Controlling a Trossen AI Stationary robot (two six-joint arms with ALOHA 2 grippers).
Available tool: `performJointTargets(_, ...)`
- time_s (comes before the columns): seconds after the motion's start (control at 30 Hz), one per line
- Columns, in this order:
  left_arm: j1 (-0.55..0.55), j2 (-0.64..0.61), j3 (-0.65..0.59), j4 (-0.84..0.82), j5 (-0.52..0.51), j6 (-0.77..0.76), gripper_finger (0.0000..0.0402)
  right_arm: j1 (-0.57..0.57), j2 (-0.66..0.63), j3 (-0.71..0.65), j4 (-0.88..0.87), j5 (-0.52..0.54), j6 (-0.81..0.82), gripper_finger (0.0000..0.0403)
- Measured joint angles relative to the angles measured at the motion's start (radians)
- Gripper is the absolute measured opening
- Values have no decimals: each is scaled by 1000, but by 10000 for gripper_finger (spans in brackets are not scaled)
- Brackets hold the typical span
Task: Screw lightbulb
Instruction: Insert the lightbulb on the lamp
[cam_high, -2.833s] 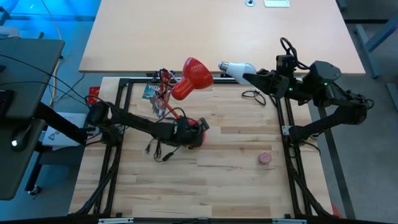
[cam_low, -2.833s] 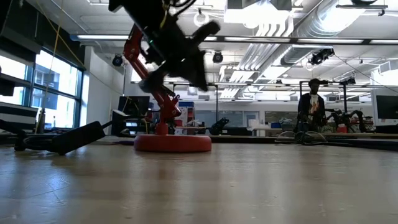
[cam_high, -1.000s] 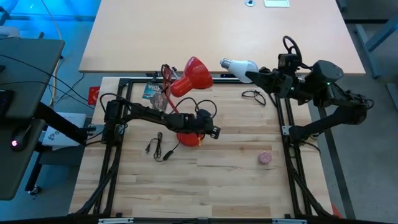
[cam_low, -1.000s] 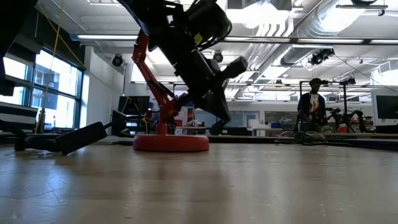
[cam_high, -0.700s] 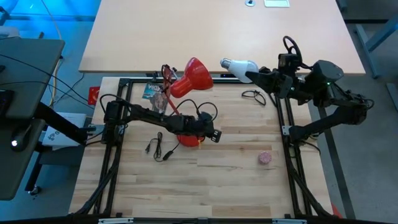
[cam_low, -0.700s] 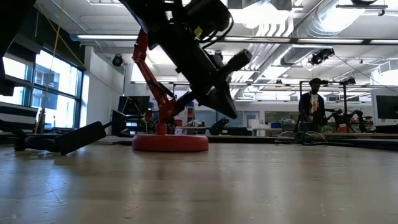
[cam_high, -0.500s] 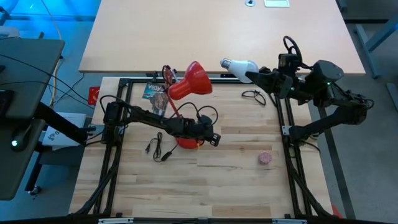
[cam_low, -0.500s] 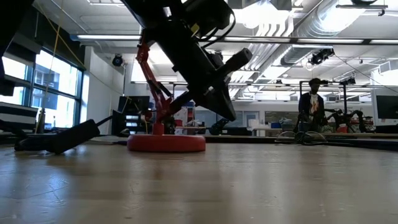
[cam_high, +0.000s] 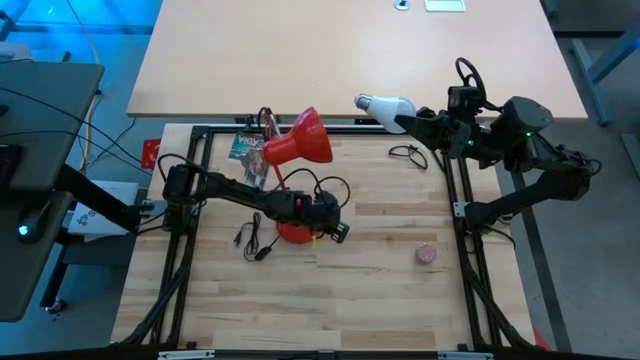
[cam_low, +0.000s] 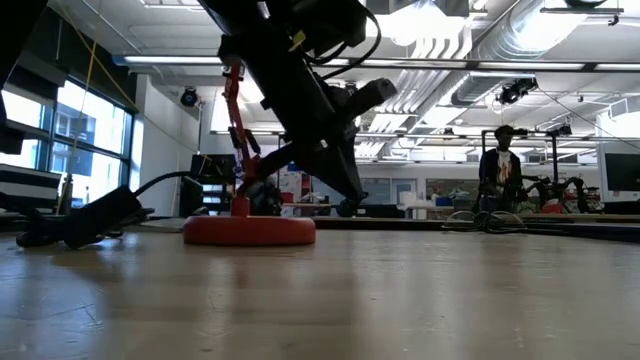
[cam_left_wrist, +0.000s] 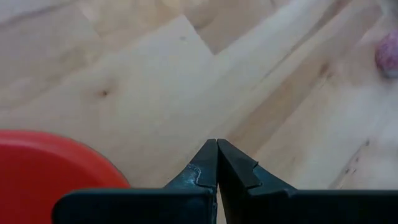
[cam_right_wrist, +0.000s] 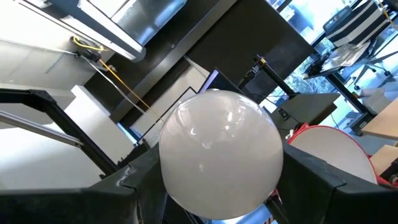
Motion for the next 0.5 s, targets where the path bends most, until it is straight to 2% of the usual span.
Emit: performJointTargets(0.5, -88, 0, 1, -147, -4, 1, 0, 0, 0, 0, -1, 0, -10, 234)
